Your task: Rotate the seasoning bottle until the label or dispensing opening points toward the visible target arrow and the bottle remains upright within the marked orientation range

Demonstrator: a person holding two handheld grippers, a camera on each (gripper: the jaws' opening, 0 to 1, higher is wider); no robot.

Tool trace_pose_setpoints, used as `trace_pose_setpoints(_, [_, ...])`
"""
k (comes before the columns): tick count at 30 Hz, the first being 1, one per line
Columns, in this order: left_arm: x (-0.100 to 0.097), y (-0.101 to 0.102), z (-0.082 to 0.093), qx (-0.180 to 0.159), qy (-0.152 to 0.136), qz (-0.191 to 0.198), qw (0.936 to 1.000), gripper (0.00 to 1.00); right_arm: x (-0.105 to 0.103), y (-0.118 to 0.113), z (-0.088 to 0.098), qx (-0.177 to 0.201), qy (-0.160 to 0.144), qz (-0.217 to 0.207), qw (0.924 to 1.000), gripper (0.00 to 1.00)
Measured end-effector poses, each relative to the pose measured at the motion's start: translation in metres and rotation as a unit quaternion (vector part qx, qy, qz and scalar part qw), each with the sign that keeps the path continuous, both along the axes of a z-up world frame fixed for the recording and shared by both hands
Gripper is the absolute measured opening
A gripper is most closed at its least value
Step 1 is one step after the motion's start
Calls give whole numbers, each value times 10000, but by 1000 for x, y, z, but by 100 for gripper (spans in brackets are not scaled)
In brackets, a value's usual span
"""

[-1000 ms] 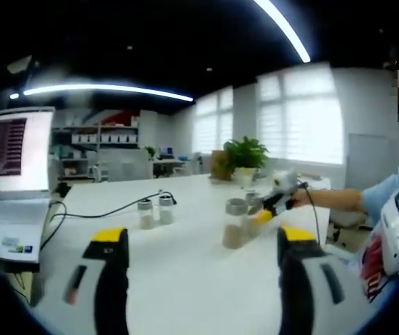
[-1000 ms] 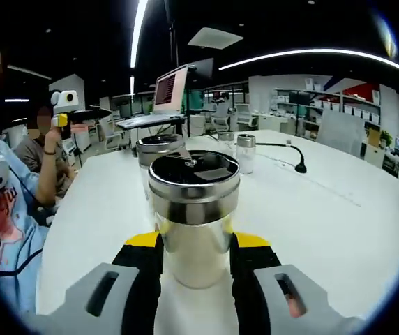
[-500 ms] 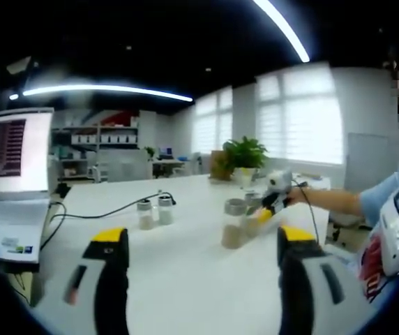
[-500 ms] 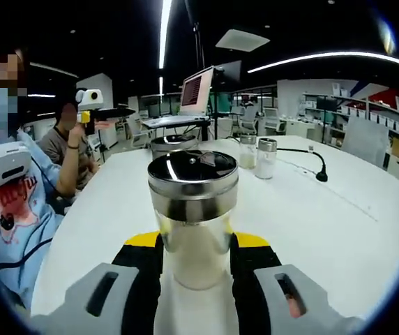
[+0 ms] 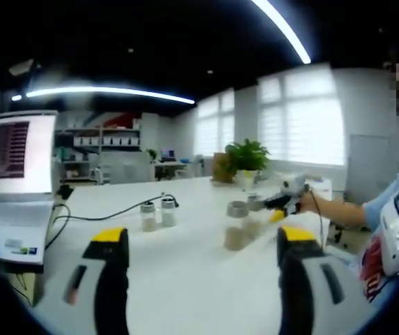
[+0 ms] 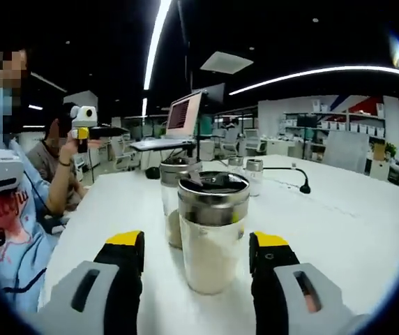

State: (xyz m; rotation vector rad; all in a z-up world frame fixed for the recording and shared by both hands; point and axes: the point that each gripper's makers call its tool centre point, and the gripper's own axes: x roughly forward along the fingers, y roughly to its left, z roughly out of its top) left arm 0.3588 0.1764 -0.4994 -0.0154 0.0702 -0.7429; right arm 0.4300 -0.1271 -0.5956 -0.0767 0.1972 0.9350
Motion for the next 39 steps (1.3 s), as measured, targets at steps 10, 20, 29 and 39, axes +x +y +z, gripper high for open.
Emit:
trace_pose_setpoints(10, [-4,-2,1,62,-70,-40,9999,93,4,-11,36,356,-433,-2586,9644,87])
trace_pose_setpoints(20, [-4,1,1,50,-77,-23,10000,93,13,-20,27,800,-472,-3906,9159,71])
trace_pose_setpoints(29, [-9,14,10,-68,-182,94,9998,93,22,-9,39,374,-855,-4128,9060,69])
trace_pose_setpoints(39, [-7,11,8,7,-161,91,9998,93,33,-13,31,-238,-845,-4320,8976,54])
